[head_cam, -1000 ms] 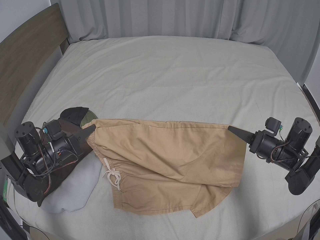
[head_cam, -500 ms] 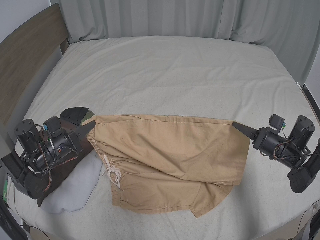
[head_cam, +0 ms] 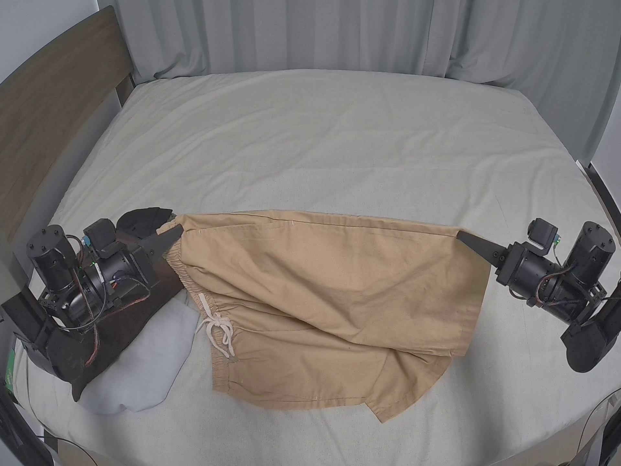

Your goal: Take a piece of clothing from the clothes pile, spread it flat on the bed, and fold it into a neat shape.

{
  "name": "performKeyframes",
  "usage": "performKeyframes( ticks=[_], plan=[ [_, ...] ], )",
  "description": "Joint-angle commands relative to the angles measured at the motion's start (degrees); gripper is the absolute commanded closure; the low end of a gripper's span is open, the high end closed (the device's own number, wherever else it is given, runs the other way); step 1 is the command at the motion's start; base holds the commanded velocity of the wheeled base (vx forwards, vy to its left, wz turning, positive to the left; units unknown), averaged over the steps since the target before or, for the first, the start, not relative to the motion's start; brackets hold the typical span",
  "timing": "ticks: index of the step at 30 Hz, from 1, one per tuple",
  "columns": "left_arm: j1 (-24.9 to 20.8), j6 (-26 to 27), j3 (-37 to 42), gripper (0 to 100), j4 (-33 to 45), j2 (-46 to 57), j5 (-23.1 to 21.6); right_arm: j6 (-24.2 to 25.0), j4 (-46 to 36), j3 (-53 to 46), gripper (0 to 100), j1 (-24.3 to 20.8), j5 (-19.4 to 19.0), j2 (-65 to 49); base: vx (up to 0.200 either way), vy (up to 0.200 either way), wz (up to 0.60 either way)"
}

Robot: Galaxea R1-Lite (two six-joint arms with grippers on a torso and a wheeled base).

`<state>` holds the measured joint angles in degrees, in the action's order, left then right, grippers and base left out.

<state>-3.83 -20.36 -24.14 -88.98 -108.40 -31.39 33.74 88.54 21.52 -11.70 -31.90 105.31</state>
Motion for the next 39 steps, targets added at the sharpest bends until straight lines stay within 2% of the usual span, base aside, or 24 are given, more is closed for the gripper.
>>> performKeyframes(
  ticks=[1, 24, 39],
  plan=[
    [0.05, -0.03, -0.21, 100, -0.14, 0.12, 0.01, 0.01, -0.03, 0.02, 100, 0.54, 0.00, -0.11, 0.000, 0.000, 0.00],
    [0.84, -0.03, -0.56, 100, -0.14, 0.12, 0.01, -2.19, -0.03, 0.54, 100, 3.62, 0.00, 0.42, 0.000, 0.000, 0.00],
    [1.02, -0.03, -0.74, 100, -0.14, -0.15, 0.01, -2.19, -0.03, 0.63, 100, 3.88, 0.00, 0.51, 0.000, 0.000, 0.00]
  ],
)
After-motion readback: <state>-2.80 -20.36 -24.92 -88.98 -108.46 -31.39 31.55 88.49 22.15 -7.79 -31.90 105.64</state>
